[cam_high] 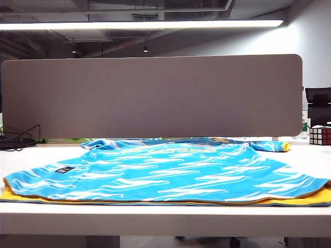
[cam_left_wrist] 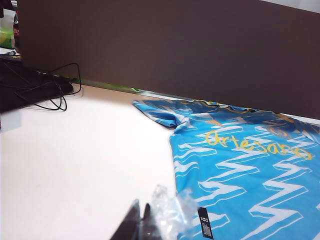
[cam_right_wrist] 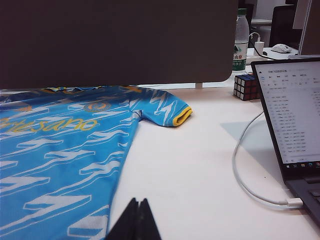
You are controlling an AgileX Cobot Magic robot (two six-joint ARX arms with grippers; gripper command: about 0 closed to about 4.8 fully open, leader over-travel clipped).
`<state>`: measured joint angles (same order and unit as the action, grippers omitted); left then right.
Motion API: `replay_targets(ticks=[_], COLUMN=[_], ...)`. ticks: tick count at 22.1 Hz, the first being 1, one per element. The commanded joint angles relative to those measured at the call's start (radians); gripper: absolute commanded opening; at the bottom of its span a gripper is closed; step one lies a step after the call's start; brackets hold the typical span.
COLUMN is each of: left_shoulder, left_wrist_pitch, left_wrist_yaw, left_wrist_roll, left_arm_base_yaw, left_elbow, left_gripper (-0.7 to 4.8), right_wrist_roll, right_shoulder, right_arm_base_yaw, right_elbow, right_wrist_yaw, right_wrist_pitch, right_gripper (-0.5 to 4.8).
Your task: Fold the bottom side of the soccer jersey horizontally towards the center, about one-third of the way, then fold the sleeve back towards the center, creating a straight line along the edge of the the soccer jersey, and finally fold the bottom of the soccer jersey up towards the top, creating a neat rectangle.
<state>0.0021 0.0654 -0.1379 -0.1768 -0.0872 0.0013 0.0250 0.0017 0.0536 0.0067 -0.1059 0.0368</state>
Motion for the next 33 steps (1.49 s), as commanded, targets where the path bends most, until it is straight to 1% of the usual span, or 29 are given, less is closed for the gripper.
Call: replay_targets(ticks=[1, 9, 10, 11, 12, 13, 16, 19, 21, 23, 25, 26, 27, 28, 29, 30, 31, 32, 33], left_shoulder=[0.0, 0.0, 0.0, 0.0, 0.001, 0.005, 0.032, 0.103, 0.221, 0.375, 0.56, 0.665, 0.74, 0.868, 0.922, 1.042, 1.136, 1.239, 1.285], left_wrist_pitch=[0.01, 0.01, 0.012, 0.012, 0.0, -0.033, -0.105, -0.161, -0.172, -0.177, -0.2, -0.218, -0.23, -0.256, -0.265, -0.27, -0.275, -0.286, -0.298], left_wrist_yaw=[0.003, 0.003, 0.003, 0.003, -0.003, -0.027, -0.052, -0.069, -0.088, -0.119, -0.167, -0.197, -0.209, -0.252, -0.276, -0.343, -0.399, -0.43, -0.436], left_wrist_roll=[-0.003, -0.005, -0.049, -0.152, -0.214, -0.26, -0.288, -0.287, -0.273, -0.24, -0.185, -0.15, -0.122, -0.087, -0.08, -0.074, -0.058, -0.058, -0.058], left_arm_base_yaw=[-0.002, -0.002, -0.001, -0.002, -0.002, -0.002, -0.002, -0.002, -0.003, -0.003, -0.003, -0.003, -0.003, -0.003, -0.003, -0.004, -0.004, -0.004, -0.004], left_elbow=[0.006, 0.006, 0.006, 0.008, 0.011, 0.023, 0.054, 0.102, 0.163, 0.243, 0.338, 0.391, 0.428, 0.494, 0.521, 0.577, 0.62, 0.667, 0.689], left_gripper=[-0.05, -0.05, -0.05, -0.05, -0.05, -0.05, -0.05, -0.05, -0.05, -0.05, -0.06, -0.06, -0.05, -0.04, 0.01, 0.68, 1.32, 1.98, 2.25], right_wrist_roll=[-0.003, 0.005, 0.068, 0.125, 0.153, 0.192, 0.244, 0.245, 0.243, 0.235, 0.228, 0.204, 0.183, 0.131, 0.107, 0.079, 0.069, 0.068, 0.069], right_shoulder=[-0.002, -0.002, -0.002, -0.002, 0.001, 0.011, 0.054, 0.135, 0.254, 0.408, 0.586, 0.692, 0.746, 0.858, 0.913, 0.999, 1.072, 1.144, 1.175], right_arm_base_yaw=[0.0, 0.001, 0.002, 0.002, 0.002, 0.006, 0.006, 0.005, 0.005, 0.003, 0.003, 0.001, 0.0, -0.002, -0.002, -0.002, -0.006, -0.023, -0.029], right_elbow=[-0.006, -0.006, -0.006, -0.005, -0.001, 0.01, 0.062, 0.141, 0.23, 0.333, 0.445, 0.515, 0.548, 0.616, 0.647, 0.693, 0.723, 0.74, 0.743], right_wrist_yaw=[-0.005, -0.004, 0.029, 0.078, 0.119, 0.155, 0.172, 0.172, 0.171, 0.172, 0.18, 0.192, 0.202, 0.217, 0.218, 0.221, 0.221, 0.272, 0.311], right_wrist_pitch=[0.017, 0.017, 0.021, 0.025, 0.018, -0.006, -0.108, -0.199, -0.262, -0.326, -0.403, -0.456, -0.477, -0.518, -0.544, -0.573, -0.592, -0.594, -0.589], right_gripper=[-0.01, -0.01, -0.02, -0.02, -0.03, -0.04, -0.04, -0.04, -0.04, -0.04, -0.04, 0.03, 0.08, 0.46, 0.76, 1.26, 1.54, 2.08, 2.35])
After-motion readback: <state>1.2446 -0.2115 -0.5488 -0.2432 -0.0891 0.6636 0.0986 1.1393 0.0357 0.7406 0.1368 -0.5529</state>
